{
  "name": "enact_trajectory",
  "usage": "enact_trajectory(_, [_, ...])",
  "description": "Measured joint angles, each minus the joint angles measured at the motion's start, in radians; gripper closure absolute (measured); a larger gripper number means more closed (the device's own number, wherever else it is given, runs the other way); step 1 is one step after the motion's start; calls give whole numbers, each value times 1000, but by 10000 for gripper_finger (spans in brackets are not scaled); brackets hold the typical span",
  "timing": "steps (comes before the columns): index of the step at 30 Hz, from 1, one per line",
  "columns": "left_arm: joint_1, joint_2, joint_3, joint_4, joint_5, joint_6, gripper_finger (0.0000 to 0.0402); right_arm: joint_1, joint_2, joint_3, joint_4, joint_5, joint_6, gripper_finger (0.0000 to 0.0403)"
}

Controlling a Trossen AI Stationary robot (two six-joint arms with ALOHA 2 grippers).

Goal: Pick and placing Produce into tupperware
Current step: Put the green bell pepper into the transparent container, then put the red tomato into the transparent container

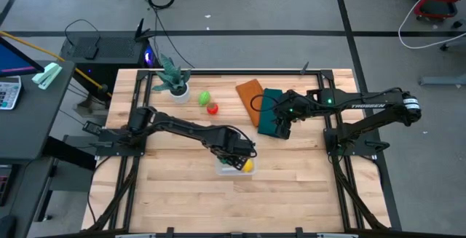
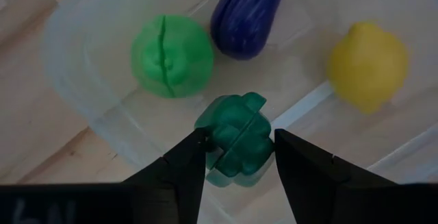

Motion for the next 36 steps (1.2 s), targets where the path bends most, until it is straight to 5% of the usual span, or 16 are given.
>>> enact_trajectory(11, [0,29,1,-8,-2,-2,224,0,0,0,-2,0,1,225])
enact_trajectory(27, [-1,35,0,-6,-6,-3,161,0,0,0,-4,0,2,225])
enact_trajectory(36, [8,-90,0,-6,-74,-4,149,0,0,0,-4,-1,2,225])
